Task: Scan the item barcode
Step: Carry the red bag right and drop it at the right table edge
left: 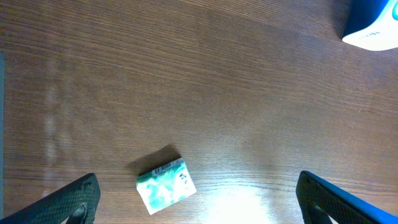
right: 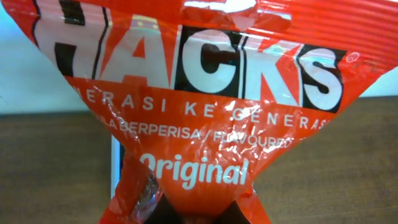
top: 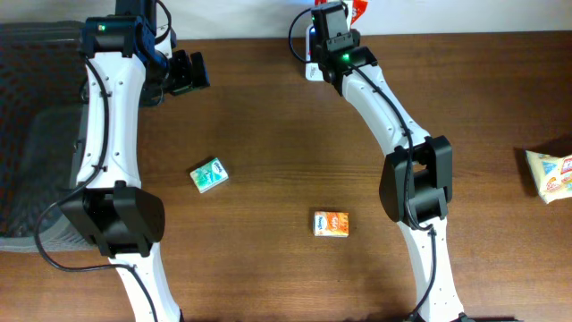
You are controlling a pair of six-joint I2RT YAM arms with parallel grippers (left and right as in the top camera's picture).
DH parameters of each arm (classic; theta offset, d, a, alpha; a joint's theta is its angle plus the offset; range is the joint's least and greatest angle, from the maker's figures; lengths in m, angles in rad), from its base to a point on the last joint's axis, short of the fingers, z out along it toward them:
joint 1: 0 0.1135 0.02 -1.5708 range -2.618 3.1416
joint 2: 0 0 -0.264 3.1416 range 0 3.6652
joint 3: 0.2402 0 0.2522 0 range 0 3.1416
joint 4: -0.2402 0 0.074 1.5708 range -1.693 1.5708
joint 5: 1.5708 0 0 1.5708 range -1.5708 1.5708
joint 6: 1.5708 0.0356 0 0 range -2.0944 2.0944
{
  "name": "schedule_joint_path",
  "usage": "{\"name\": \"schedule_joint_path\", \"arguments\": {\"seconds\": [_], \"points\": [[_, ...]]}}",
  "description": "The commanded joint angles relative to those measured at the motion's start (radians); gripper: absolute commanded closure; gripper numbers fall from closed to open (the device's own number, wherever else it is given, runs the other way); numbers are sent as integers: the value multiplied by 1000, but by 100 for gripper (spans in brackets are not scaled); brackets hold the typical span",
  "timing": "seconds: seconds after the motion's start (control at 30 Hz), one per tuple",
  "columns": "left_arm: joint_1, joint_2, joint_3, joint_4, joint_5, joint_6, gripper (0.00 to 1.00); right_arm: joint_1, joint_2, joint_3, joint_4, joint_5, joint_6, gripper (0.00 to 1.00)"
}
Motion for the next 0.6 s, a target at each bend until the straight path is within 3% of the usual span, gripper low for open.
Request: {"name": "schedule_joint_path", "arguments": {"seconds": [0.0,0.23,0.33,0.43,0.57], "points": [[0,2,6,-2,10,16,1,2,-66,19,-8,94,-8,96],[-1,2,6,-1,10,16,1,-35,-237,19,-101,289,-6,96],[-1,2,6,-2,10,16,1,-118,-290,19,-257,287,108,96],[0,2,6,-2,10,16,1,-218,-307,19,-433,252,255,96],[-1,2,6,-2,10,16,1,-402,-306,19,-652,67,333,96]]}}
